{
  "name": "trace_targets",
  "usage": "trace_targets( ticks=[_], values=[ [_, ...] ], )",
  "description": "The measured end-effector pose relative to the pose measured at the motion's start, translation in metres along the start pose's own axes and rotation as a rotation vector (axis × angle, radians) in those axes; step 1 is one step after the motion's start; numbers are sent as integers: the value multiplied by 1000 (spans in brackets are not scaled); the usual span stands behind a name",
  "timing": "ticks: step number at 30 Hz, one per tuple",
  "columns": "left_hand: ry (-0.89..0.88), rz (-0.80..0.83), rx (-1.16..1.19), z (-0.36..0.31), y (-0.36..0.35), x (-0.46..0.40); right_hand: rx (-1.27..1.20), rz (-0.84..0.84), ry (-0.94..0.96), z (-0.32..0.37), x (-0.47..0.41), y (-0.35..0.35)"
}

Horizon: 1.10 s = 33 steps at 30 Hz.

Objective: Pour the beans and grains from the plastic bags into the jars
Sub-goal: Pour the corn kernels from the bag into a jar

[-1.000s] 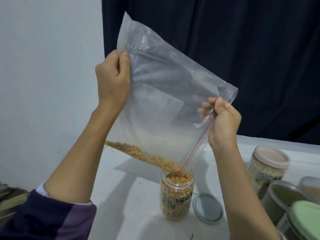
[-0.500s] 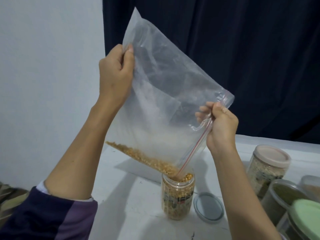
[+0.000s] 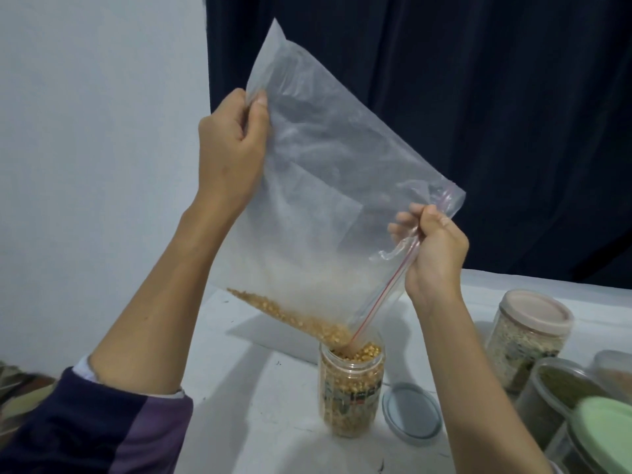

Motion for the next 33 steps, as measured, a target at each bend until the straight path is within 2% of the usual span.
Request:
trace_targets(
  ticks=[4,11,16,21,26,33],
  values=[
    [32,42,4,3,0,2,-5,-6,-9,-5,-1,3],
    [130,282,124,14,1,18,-67,-24,-34,-12,-8,12],
    [184,324,207,21,13,26,-107,-36,-38,-13,-11,14],
    [316,385,55,52,24,60,-127,-61,-47,-15,-14,18],
    [314,211,-10,57,29,63,-101,-48,-67,-13,-9,13],
    [216,94,-6,49,23,50,-88,-80,-52,-9,-4,8]
  ],
)
Point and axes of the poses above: each hand's wrist, its own x-axis away from the middle knuckle, its own y-axis out of the back of the hand, z = x × y, the point moved 4 cm from there along -x, towards the middle knuckle, and after that the axes turned 15 degrees about -y, right-handed, at the moved point
